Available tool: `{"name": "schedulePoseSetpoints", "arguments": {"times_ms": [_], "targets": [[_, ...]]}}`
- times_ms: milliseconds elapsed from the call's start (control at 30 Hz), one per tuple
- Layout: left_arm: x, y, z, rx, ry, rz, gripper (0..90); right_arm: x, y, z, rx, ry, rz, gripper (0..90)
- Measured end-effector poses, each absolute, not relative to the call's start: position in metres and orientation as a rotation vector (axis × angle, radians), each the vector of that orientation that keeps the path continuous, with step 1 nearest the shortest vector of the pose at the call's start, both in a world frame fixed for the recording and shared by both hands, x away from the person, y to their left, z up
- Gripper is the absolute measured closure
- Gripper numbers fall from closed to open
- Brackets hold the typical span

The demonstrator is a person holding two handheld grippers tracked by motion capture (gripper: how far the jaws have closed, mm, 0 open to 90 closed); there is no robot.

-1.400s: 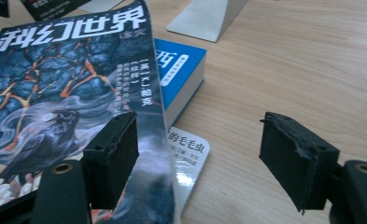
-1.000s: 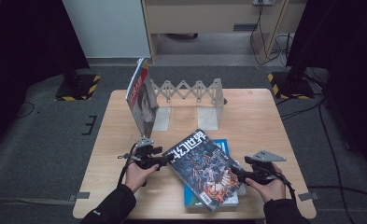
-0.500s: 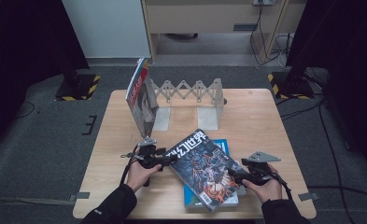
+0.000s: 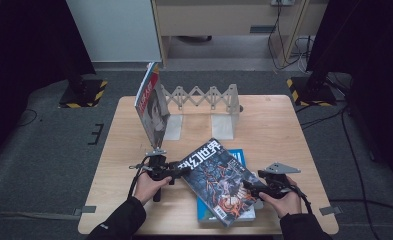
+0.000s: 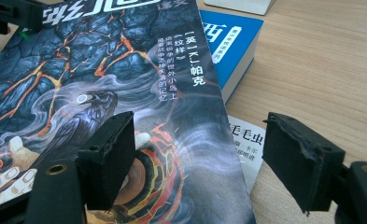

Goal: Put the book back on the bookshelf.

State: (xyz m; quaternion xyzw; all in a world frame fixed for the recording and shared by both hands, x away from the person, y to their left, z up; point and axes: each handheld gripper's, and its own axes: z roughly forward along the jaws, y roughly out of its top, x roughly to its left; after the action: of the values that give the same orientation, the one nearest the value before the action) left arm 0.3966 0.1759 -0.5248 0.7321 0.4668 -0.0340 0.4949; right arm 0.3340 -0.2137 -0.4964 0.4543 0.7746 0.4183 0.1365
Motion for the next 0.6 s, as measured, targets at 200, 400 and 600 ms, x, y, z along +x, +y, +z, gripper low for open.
{"name": "schedulePoseSetpoints", "arguments": {"times_ms": [200,400,600], "targets": [[0.3968,0.1748,-0.5249,1.774,1.128,-0.123,29.5,0.3345,-0.2141,-0.4976,1.321,2.239,1.22,25.6],[0.3989,0.1741,-0.526,1.765,1.142,-0.151,29.5,0.3352,-0.2135,-0.4985,1.332,2.235,1.227,25.6],[0.4019,0.1741,-0.5285,1.748,1.142,-0.189,29.6,0.3352,-0.2136,-0.4988,1.342,2.237,1.231,25.7]]}}
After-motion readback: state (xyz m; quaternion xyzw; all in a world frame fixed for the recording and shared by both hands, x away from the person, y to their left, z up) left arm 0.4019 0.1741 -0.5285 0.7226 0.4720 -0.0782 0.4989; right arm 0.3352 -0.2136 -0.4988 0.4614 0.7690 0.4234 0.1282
